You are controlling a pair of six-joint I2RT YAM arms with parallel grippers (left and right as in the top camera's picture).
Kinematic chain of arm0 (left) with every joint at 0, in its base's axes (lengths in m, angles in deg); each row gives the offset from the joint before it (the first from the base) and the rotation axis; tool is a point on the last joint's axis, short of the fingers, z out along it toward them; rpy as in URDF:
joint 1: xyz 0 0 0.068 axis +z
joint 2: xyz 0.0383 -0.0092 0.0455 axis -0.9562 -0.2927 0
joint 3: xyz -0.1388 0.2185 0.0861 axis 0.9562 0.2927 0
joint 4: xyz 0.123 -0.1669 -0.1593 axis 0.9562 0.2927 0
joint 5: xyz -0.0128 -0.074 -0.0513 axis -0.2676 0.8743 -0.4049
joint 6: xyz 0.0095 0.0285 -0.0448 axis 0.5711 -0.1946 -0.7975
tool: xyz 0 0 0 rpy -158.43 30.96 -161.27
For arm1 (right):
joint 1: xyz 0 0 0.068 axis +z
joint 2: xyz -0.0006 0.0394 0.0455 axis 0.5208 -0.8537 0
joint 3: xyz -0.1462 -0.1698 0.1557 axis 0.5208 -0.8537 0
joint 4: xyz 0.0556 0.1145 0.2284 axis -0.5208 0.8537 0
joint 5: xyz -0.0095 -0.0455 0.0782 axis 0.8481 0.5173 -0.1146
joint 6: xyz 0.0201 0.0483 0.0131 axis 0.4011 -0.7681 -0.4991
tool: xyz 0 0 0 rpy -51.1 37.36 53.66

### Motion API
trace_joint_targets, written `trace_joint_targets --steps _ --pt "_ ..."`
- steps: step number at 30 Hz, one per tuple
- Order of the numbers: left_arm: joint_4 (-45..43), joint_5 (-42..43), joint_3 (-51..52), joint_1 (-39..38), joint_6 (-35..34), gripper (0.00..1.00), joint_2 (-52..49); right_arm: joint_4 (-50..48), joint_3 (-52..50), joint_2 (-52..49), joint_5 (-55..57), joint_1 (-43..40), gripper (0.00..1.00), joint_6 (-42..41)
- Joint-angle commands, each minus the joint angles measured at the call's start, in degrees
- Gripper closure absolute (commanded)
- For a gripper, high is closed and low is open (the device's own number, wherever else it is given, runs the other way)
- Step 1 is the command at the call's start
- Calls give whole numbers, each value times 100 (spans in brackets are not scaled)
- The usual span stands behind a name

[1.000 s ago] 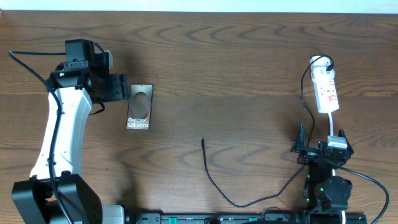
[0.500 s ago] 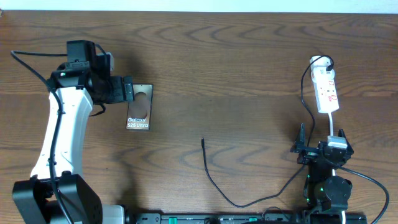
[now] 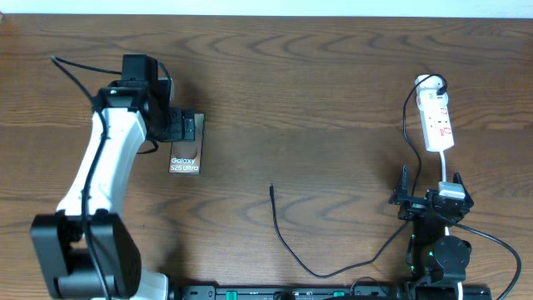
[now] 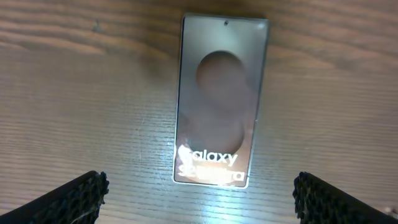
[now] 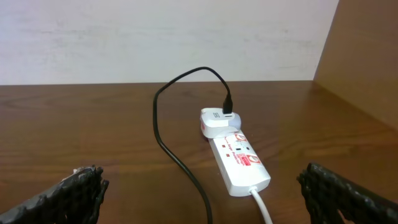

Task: Plug charger to phone and switch on socket

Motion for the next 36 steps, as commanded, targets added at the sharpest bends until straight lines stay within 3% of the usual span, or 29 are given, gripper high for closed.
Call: trace_joint_targets --steps 1,19,36 --pt "-48 -92 -90 0 -31 2 -343 24 -7 31 37 101 1 46" --pt "-503 -92 -90 -81 -28 2 -1224 24 -7 31 39 101 1 46" --pt "-715 -262 -90 -306 -31 2 -1266 24 -7 31 37 101 1 44"
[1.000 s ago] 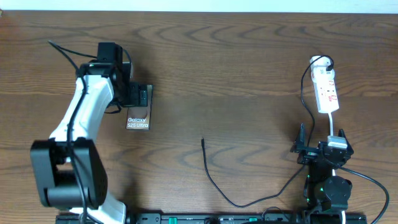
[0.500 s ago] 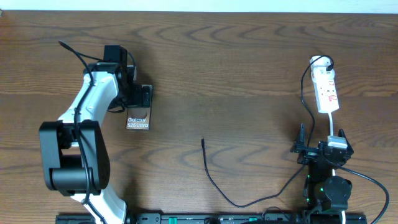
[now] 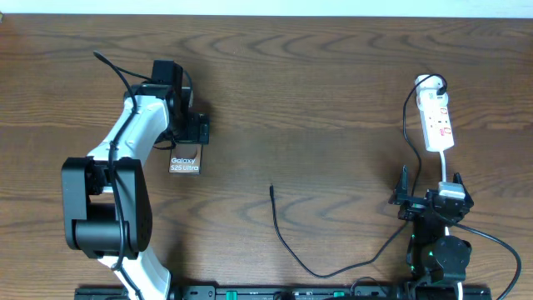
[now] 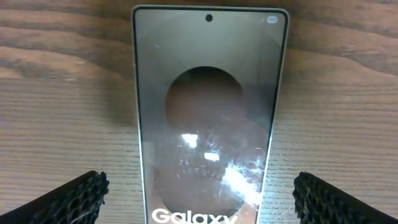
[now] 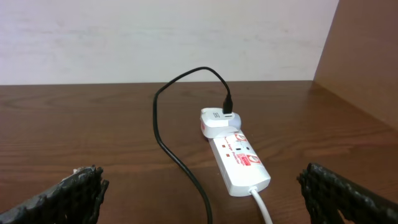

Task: Plug charger to phone and switch on socket

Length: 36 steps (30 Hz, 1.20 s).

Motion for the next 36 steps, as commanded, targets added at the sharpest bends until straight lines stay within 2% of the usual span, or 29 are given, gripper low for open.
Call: trace_joint_targets --steps 1,9,22,36 --pt "-2 -109 -87 13 -31 2 -57 24 -7 31 42 101 1 46" --pt "-17 -109 -87 13 -28 2 -330 24 -7 31 39 101 1 46" --pt "-367 -109 109 13 -28 2 -356 24 -7 31 42 101 1 46" --pt "-345 -63 138 13 -28 2 -361 24 -7 31 42 101 1 48"
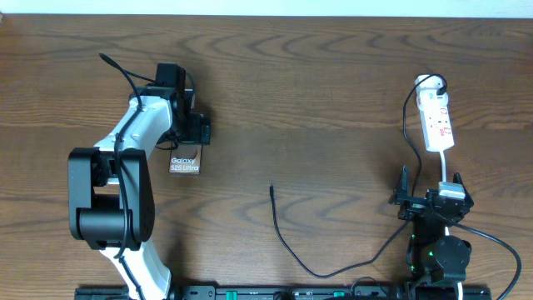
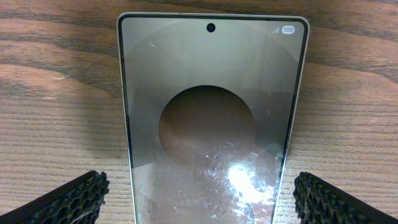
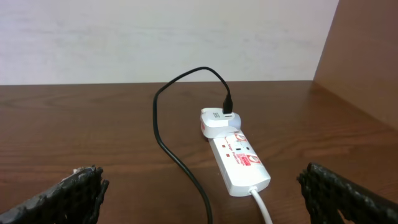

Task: Plug charger to phone and switch on socket

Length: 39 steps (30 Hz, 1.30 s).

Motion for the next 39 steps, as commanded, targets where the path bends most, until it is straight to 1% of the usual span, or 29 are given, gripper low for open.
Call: trace_joint_targets --steps 1,23,28,39 --pt "17 -28 66 13 -28 2 -61 24 -7 31 37 103 1 46" --pt "131 -2 155 13 -31 2 -66 24 -7 31 37 101 1 46" --pt "129 271 199 11 -28 2 -66 24 -7 31 37 101 1 46" --pt "146 149 223 13 -28 2 -74 24 -7 31 37 101 1 48"
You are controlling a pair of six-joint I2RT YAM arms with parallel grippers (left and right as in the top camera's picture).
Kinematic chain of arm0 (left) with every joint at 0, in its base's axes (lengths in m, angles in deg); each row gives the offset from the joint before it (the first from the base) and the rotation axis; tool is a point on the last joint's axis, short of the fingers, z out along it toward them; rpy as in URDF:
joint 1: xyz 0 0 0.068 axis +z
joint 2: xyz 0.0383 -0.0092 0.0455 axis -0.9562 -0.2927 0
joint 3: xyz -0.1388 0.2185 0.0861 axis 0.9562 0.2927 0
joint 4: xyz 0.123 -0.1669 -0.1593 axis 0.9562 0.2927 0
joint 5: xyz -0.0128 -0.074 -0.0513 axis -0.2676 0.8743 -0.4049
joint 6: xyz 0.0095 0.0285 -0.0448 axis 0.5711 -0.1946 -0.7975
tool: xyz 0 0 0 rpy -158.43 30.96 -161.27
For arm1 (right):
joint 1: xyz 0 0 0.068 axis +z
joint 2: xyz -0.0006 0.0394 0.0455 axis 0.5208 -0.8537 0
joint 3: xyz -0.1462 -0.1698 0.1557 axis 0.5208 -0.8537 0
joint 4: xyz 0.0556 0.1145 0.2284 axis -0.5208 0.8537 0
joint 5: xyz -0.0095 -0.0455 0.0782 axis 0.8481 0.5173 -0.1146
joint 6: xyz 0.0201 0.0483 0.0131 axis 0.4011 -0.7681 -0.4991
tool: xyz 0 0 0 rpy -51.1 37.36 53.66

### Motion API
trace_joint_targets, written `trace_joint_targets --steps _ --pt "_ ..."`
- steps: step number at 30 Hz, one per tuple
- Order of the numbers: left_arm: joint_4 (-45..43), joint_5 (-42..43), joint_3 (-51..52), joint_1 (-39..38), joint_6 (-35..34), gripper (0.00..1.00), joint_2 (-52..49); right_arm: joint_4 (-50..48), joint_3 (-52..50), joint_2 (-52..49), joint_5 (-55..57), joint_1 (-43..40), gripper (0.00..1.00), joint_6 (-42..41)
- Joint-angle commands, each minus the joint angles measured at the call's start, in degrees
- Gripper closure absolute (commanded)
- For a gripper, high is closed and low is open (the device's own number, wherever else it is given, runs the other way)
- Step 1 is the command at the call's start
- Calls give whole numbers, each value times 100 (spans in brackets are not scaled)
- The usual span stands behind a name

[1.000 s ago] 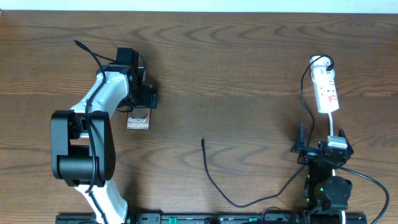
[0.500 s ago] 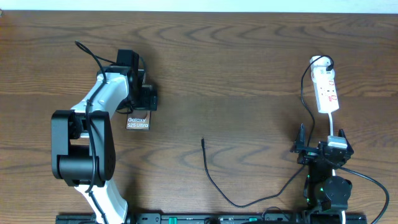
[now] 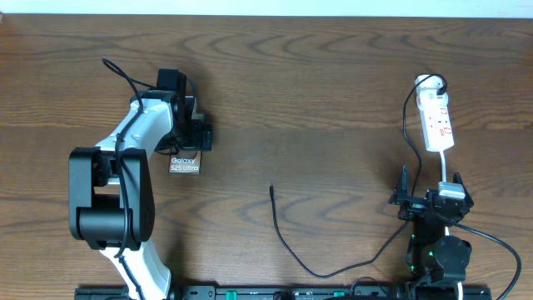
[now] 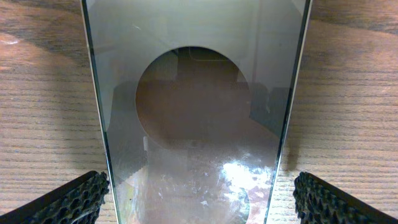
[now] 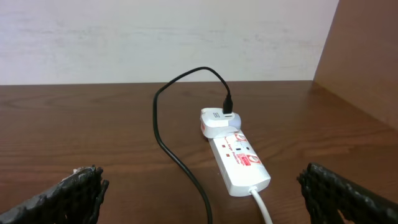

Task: Plug charger to phone and switch on socket

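Note:
The phone [image 3: 185, 162] lies flat on the table at the left, its lit screen reading Galaxy. My left gripper [image 3: 193, 133] is open and low over its far half; in the left wrist view the phone [image 4: 196, 106] fills the space between the two fingers [image 4: 68, 202]. The black charger cable [image 3: 287, 242] lies in the middle, its free plug tip [image 3: 271, 188] bare on the wood. A white socket strip [image 3: 437, 123] with the white adapter [image 5: 217, 121] plugged in sits at the far right. My right gripper [image 5: 199, 205] is open, parked at the near right.
The wooden table [image 3: 333, 100] has a white wall behind it. A brown side panel [image 5: 367, 56] rises to the right of the socket strip [image 5: 239, 163]. The strip's white lead [image 3: 445, 167] runs back toward the right arm's base.
My left gripper has come lower and closer over the phone, which now fills the wrist view with its top edge out of frame. The right arm, cable and socket strip have not moved.
At first my left gripper hung open well above the phone, the whole handset in its view. At each later moment it was nearer and the phone looked larger between the open fingers. The right gripper stayed open and still throughout.

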Motion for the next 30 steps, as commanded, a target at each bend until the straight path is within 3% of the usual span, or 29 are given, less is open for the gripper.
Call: trace_joint_targets --steps 1,30 --pt "33 -105 46 13 -28 2 -74 24 -7 31 42 101 1 46" --pt "-160 -120 319 13 -28 2 -74 24 -7 31 42 101 1 44"
